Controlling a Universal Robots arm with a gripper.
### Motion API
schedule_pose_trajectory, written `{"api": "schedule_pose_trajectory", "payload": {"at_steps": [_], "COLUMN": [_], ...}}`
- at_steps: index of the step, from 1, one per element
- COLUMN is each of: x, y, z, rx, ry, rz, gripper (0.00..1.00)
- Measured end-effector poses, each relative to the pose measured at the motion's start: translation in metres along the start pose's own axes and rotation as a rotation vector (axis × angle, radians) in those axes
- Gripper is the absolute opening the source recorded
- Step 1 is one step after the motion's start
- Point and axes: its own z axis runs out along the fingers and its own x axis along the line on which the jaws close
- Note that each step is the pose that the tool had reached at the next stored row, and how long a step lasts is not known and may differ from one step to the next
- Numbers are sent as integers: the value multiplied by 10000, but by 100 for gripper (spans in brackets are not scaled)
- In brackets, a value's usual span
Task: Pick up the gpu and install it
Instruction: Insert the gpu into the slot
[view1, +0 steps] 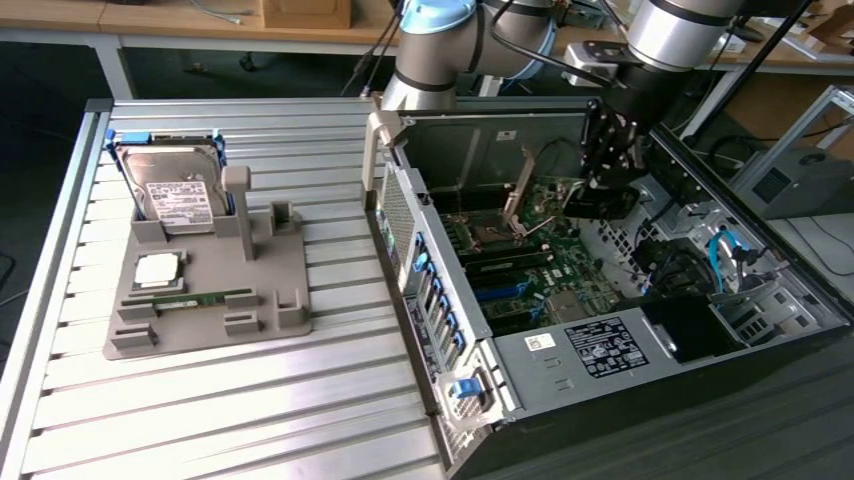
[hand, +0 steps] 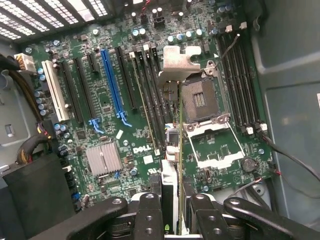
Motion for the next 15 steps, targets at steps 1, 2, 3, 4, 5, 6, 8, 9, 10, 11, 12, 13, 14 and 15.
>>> {"api": "schedule_pose_trajectory", "payload": {"at_steps": [1, 2, 3, 4, 5, 6, 8, 9, 10, 11, 12, 13, 14, 15], "x": [0, 0, 0, 0, 0, 0, 0, 0, 0, 0, 0, 0, 0, 0], "y": [0, 0, 0, 0, 0, 0, 0, 0, 0, 0, 0, 0, 0, 0], "z": [0, 0, 0, 0, 0, 0, 1, 0, 1, 0, 1, 1, 1, 1], "rx": [1, 2, 3, 3, 4, 5, 7, 8, 9, 10, 11, 12, 13, 14], "ry": [2, 5, 7, 9, 10, 13, 16, 20, 22, 25, 27, 29, 32, 35], "rz": [-68, -142, -189, -236, -289, -340, -444, -526, -578, -626, -684, -732, -793, -836], "gripper": [27, 27, 27, 27, 27, 27, 27, 27, 27, 27, 27, 27, 27, 27]}}
